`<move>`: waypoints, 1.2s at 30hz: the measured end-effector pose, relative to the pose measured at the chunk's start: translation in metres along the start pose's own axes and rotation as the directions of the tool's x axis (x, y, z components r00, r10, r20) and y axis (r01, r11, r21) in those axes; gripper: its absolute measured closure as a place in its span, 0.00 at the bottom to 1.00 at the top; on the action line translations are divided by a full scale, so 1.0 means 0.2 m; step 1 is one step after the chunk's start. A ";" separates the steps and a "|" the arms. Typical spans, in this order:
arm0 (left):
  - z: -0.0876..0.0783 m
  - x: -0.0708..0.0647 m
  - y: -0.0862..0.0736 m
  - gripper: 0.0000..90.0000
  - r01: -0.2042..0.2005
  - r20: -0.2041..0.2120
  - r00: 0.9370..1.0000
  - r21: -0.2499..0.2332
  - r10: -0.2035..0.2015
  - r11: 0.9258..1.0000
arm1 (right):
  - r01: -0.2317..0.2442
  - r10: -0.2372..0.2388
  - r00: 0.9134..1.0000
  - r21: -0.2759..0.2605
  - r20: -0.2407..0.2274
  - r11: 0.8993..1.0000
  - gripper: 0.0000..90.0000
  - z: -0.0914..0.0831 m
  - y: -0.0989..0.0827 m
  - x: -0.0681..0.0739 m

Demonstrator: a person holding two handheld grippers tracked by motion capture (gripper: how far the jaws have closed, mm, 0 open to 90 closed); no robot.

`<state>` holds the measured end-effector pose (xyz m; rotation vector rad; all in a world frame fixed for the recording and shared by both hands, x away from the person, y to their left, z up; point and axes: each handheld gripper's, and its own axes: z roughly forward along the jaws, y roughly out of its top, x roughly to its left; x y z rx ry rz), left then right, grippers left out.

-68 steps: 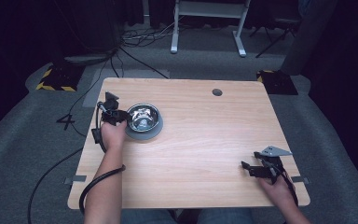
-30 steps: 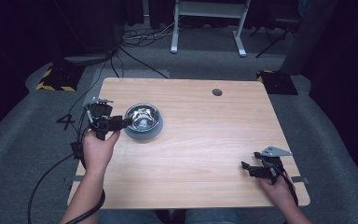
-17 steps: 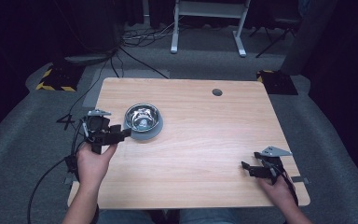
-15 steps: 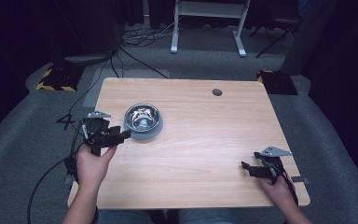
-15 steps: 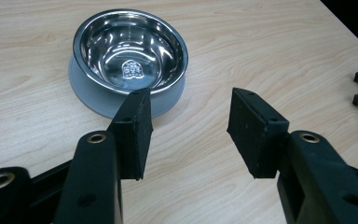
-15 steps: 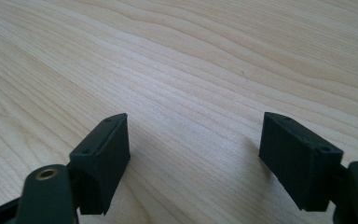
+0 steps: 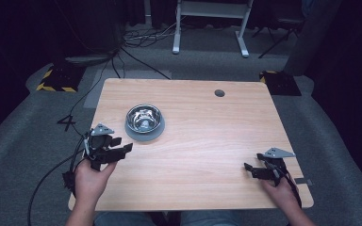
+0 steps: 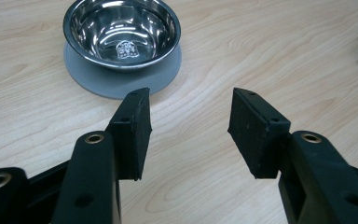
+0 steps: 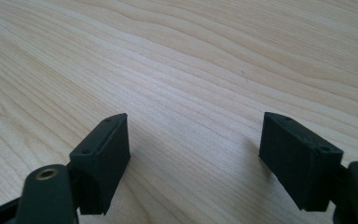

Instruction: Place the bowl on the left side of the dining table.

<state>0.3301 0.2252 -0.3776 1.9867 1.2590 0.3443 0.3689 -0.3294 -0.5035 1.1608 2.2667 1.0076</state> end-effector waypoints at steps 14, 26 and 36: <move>0.01 0.05 -0.22 0.51 0.013 0.041 0.999 -0.021 -0.013 1.000 | 0.002 -0.002 1.000 0.003 0.004 1.000 0.27 0.00 0.00 0.00; 0.11 0.09 -0.32 0.49 -0.034 -0.003 0.999 0.085 0.034 0.996 | -0.006 0.006 1.000 0.000 -0.001 1.000 0.27 0.00 0.00 0.00; 0.22 0.16 -0.43 0.48 -0.013 0.010 1.000 0.160 0.011 0.987 | 0.001 -0.001 1.000 0.001 0.003 1.000 0.27 0.00 0.00 0.00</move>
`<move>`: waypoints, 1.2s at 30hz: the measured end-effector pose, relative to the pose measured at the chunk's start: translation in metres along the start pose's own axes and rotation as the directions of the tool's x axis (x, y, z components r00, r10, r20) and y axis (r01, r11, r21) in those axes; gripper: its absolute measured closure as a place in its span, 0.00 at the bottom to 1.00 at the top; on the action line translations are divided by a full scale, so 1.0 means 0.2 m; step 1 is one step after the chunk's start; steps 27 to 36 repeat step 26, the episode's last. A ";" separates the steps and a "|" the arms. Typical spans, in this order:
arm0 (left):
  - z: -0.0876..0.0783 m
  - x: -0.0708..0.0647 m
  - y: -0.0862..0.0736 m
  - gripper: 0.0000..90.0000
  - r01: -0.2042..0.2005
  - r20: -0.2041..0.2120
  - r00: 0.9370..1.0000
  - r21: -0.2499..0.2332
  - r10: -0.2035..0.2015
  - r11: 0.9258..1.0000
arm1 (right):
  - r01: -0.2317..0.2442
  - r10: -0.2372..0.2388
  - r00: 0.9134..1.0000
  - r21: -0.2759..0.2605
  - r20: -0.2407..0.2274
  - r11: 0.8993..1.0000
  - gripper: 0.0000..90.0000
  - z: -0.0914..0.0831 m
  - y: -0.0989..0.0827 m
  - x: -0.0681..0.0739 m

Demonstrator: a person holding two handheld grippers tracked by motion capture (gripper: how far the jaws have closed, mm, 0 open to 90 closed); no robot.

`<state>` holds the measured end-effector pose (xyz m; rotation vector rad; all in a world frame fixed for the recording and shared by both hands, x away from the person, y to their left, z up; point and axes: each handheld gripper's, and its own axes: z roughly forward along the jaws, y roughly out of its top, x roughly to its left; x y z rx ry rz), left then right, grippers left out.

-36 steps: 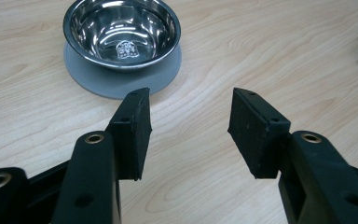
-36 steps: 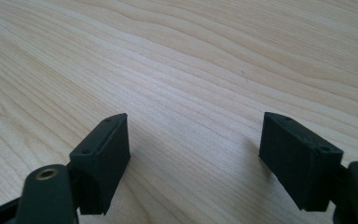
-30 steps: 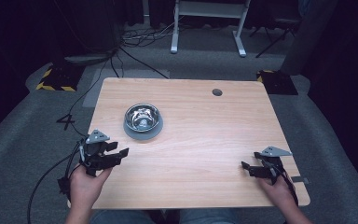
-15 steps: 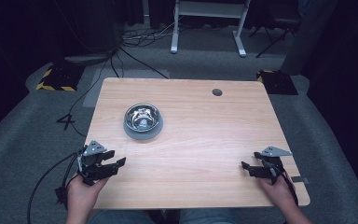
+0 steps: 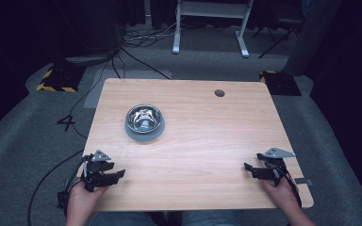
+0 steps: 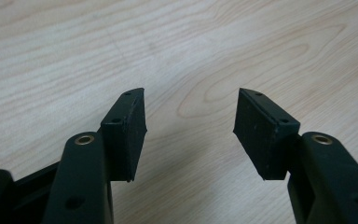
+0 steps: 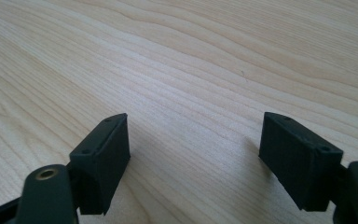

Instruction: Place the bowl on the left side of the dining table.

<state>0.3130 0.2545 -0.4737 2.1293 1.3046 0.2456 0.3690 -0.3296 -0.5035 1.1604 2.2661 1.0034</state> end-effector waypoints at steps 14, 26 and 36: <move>0.04 0.03 -0.11 0.34 -0.122 -0.080 0.990 -0.041 0.118 0.992 | -0.007 0.007 1.000 -0.001 -0.004 1.000 0.27 0.00 0.00 0.00; 0.06 0.04 -0.15 0.26 -0.145 -0.056 0.989 -0.108 0.139 0.984 | -0.009 0.009 1.000 -0.001 -0.005 1.000 0.27 0.00 0.00 0.00; 0.06 0.04 -0.15 0.26 -0.145 -0.056 0.989 -0.108 0.139 0.984 | -0.009 0.009 1.000 -0.001 -0.005 1.000 0.27 0.00 0.00 0.00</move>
